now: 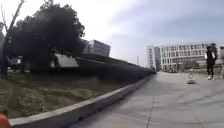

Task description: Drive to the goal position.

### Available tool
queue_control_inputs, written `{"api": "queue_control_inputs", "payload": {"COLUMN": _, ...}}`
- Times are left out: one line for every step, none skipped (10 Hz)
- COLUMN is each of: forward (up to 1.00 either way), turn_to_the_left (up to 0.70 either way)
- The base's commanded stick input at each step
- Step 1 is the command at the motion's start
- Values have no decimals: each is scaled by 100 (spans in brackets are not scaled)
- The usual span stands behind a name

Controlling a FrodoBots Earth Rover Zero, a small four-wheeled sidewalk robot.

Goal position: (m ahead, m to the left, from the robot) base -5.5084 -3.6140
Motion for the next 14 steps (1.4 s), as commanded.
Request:
{"api": "queue_control_inputs", "payload": {"forward": 70, "turn_to_the_left": 0}}
{"api": "queue_control_inputs", "payload": {"forward": 70, "turn_to_the_left": 0}}
{"api": "queue_control_inputs", "payload": {"forward": 70, "turn_to_the_left": 0}}
{"api": "queue_control_inputs", "payload": {"forward": 70, "turn_to_the_left": 0}}
{"api": "queue_control_inputs", "payload": {"forward": 70, "turn_to_the_left": 0}}
{"api": "queue_control_inputs", "payload": {"forward": 70, "turn_to_the_left": 0}}
{"api": "queue_control_inputs", "payload": {"forward": 70, "turn_to_the_left": 0}}
{"api": "queue_control_inputs", "payload": {"forward": 70, "turn_to_the_left": 0}}
{"api": "queue_control_inputs", "payload": {"forward": 70, "turn_to_the_left": 0}}
{"api": "queue_control_inputs", "payload": {"forward": 70, "turn_to_the_left": 0}}
{"api": "queue_control_inputs", "payload": {"forward": 70, "turn_to_the_left": 0}}
{"api": "queue_control_inputs", "payload": {"forward": 70, "turn_to_the_left": 0}}
{"api": "queue_control_inputs", "payload": {"forward": 70, "turn_to_the_left": 0}}
{"api": "queue_control_inputs", "payload": {"forward": 18, "turn_to_the_left": 0}}
